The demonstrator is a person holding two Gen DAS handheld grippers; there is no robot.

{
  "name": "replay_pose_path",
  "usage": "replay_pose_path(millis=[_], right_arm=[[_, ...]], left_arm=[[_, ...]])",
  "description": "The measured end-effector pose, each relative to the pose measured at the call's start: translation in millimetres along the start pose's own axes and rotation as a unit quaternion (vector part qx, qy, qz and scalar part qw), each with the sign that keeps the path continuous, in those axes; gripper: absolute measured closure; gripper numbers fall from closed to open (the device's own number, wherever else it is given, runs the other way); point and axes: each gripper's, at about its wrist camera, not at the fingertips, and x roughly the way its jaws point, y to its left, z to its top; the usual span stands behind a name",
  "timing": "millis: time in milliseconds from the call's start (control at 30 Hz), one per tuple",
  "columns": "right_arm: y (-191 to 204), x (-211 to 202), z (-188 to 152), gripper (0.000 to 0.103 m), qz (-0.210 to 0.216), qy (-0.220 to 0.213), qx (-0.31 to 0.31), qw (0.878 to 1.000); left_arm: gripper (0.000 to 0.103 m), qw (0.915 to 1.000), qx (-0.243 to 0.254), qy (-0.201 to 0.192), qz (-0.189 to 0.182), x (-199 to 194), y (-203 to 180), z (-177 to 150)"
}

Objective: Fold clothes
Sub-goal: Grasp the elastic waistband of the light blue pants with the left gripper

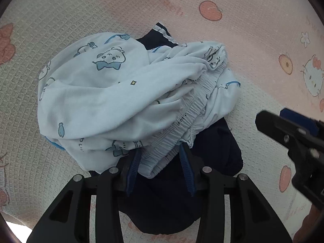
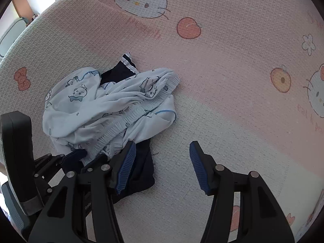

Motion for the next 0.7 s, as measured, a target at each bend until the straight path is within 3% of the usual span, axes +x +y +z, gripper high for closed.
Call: replay_pose_path(millis=[67,200,367,500,567,633,700], right_arm=[[-2.9,-7.4,-8.1,0.046,0.003,0.002,0.007,1.000],[-8.8,-22.1,-24.4,0.046,0.009,0.007,0.021,1.000],[-16.3,-51.0,-46.0,0.046,0.016,0.006,0.031,0.999],[-18.3,-75.7,-73.6,0.044,0.029,0.008,0.028,0.999],[-24.4,-88.4,-90.4,0.044,0.024,0.008,0.030,0.999],[-32.3,-101.1,-108.3,0.042,0.015,0.009,0.033,0.999],[-38.7,-110.2,-119.0,0.042,0.011,0.005,0.044,0.999]], left_arm=[[0.082,0.9997,-0.011,0.002,-0.021,-1.8,5.4,0.9],[0.088,0.9941,-0.015,-0.005,-0.107,-27.9,7.0,-5.9],[0.094,0.9874,0.018,-0.045,-0.151,-87.7,-9.2,-27.6],[0.103,0.9754,0.054,-0.041,-0.210,-121.8,-33.0,-56.9],[0.103,0.9709,0.091,-0.052,-0.215,-135.3,-51.9,-81.0],[0.103,0.9758,0.113,-0.065,-0.175,-139.6,-62.9,-102.2],[0.103,0.9823,0.099,-0.052,-0.150,-126.7,-58.9,-107.0]])
